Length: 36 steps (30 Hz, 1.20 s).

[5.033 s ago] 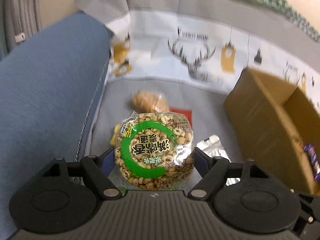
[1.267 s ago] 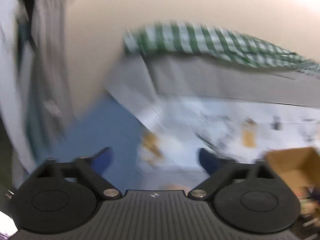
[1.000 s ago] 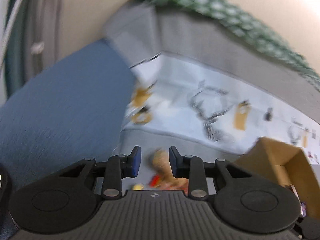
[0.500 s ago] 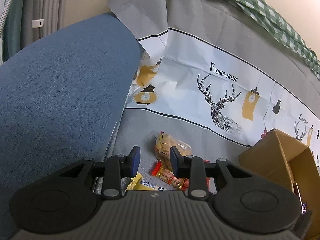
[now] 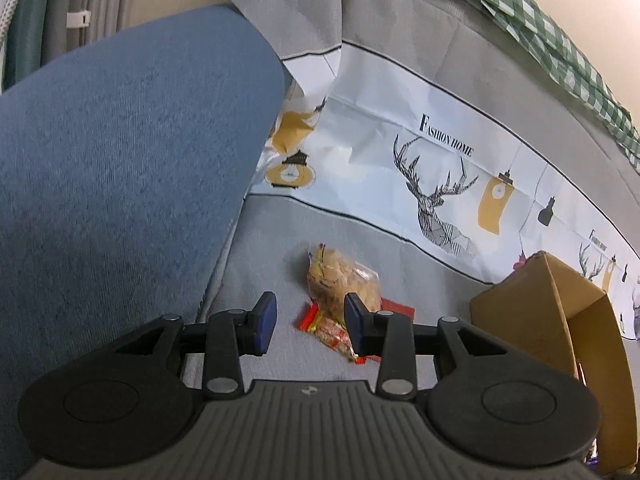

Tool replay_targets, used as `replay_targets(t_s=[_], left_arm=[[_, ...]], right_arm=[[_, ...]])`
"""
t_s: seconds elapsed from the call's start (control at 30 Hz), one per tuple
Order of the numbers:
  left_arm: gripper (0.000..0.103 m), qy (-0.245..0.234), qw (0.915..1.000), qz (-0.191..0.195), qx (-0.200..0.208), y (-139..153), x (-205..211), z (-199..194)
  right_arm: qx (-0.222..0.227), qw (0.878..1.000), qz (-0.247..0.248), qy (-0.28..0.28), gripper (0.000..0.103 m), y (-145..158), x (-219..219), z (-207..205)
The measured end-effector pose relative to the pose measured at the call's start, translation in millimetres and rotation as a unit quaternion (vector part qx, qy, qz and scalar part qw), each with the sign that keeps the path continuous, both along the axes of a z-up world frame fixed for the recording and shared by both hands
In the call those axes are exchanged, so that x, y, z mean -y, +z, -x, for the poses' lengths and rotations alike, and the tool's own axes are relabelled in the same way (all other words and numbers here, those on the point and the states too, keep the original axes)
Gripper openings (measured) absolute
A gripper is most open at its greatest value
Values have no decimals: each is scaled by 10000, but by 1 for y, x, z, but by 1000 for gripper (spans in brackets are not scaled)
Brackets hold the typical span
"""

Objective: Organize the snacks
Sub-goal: 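Grasp the clear cracker bag with left tool while right tool grasps yellow wafer bar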

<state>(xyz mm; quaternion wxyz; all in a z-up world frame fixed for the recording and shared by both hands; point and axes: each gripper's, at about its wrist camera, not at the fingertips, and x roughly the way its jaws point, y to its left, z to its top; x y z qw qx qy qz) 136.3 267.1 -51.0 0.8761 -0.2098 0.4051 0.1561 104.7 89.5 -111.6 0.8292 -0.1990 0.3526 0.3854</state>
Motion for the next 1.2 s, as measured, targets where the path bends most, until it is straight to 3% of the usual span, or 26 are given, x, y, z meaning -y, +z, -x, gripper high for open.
replay_targets(t_s=[0.1,0.33,0.43,0.57,0.67,0.83,0.97,1.2], left_arm=[[41,-28,9999,73,-85,-5,1,0],[45,188,9987,428,-192,-14,-1,-3],[51,241,9980,497,-291,-20,-1,-9],[61,241,9978,523,-331,-26,1,-14],[70,311,9970,607,-363,-32,1,-20],[82,430,9961,680,-361,-42,0,-39],[85,451,9969,542,-352,-52,3,-59],[85,532,9973,400,-300,-73,7,-88]], right_arm=[[-117,9994,26,-317,14,7,26,15],[-237,9947,-476,-875,14,10,76,43],[-349,9938,-495,-937,15,0,80,41],[-726,9907,-392,-1079,34,-13,73,24],[-944,9884,-457,-1102,34,-16,69,18],[-920,9890,-424,-1078,34,-19,63,15],[-854,9891,-422,-1124,16,-19,64,16],[-1012,9841,-571,-1343,15,-18,72,6]])
